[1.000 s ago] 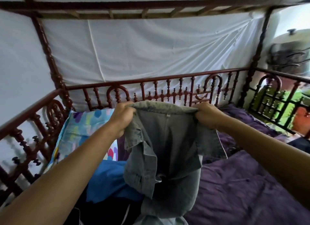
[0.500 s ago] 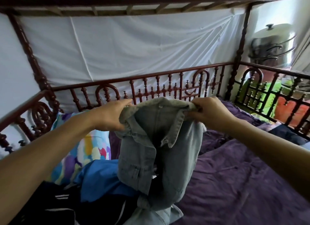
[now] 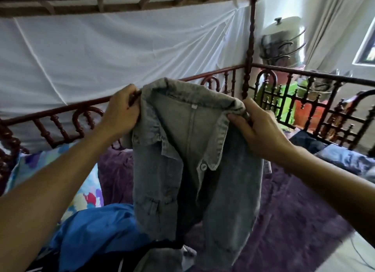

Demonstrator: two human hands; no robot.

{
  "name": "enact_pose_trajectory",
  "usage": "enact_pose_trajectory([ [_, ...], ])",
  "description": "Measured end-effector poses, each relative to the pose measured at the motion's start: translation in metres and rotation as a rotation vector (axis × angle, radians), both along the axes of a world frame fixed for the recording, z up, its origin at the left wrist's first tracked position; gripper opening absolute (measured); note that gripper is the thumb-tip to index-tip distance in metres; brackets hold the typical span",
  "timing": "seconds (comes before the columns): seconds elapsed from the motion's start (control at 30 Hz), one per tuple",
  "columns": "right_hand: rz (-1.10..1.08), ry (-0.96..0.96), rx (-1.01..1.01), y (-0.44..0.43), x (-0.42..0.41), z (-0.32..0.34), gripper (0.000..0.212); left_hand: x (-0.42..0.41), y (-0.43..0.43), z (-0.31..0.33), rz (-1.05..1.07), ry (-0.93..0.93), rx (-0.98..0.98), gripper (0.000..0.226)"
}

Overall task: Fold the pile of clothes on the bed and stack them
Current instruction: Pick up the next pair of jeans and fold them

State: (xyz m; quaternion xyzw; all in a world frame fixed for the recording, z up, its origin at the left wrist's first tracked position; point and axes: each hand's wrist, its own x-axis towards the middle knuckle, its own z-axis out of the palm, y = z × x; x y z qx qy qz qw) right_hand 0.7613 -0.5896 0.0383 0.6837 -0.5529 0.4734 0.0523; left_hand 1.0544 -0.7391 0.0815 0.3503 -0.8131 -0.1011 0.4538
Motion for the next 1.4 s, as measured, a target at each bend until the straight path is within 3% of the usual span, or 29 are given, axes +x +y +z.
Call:
enact_pose_trajectory([
  [0.07,-0.096,-0.012,0.017,0.002,-0.029,-0.011,0.023,-0.033,-0.007,-0.011,0.050,-0.107,-0.155,0.028],
  [0.13,-0.186,0.015,0.098,0.004,-0.067,-0.032,0.020,-0.066,-0.016,-0.030,0.073,-0.328,-0.246,0.035],
  [0.2,-0.257,0.051,0.214,0.006,-0.107,-0.064,0.019,-0.104,-0.029,-0.058,0.025,-0.524,-0.269,0.054],
  [0.27,-0.320,0.078,0.284,0.010,-0.146,-0.101,0.023,-0.152,-0.041,-0.087,-0.033,-0.648,-0.265,0.055],
  [0.4,-0.407,0.045,0.393,0.004,-0.233,-0.169,0.028,-0.267,-0.065,-0.137,-0.040,-0.709,-0.322,0.026],
  [0.57,-0.477,-0.032,0.510,-0.028,-0.372,-0.247,0.031,-0.427,-0.116,-0.203,0.044,-0.818,-0.204,0.036],
  [0.8,-0.578,-0.168,0.779,-0.056,-0.545,-0.357,0.029,-0.620,-0.155,-0.311,-0.232,-1.063,0.008,0.014],
  [1.03,-0.735,-0.178,0.957,-0.083,-0.661,-0.461,0.028,-0.774,-0.173,-0.408,-0.101,-0.994,0.098,0.019],
  [1.2,-0.762,-0.087,1.286,-0.085,-0.703,-0.519,0.023,-0.785,-0.179,-0.464,-0.071,-0.925,0.278,0.028],
  [1.27,-0.750,-0.096,1.348,-0.093,-0.704,-0.522,0.021,-0.749,-0.183,-0.473,-0.010,-0.982,0.353,0.028],
  [1.4,-0.662,-0.002,1.373,-0.119,-0.683,-0.517,0.039,-0.659,-0.163,-0.488,0.152,-1.066,0.625,0.024],
])
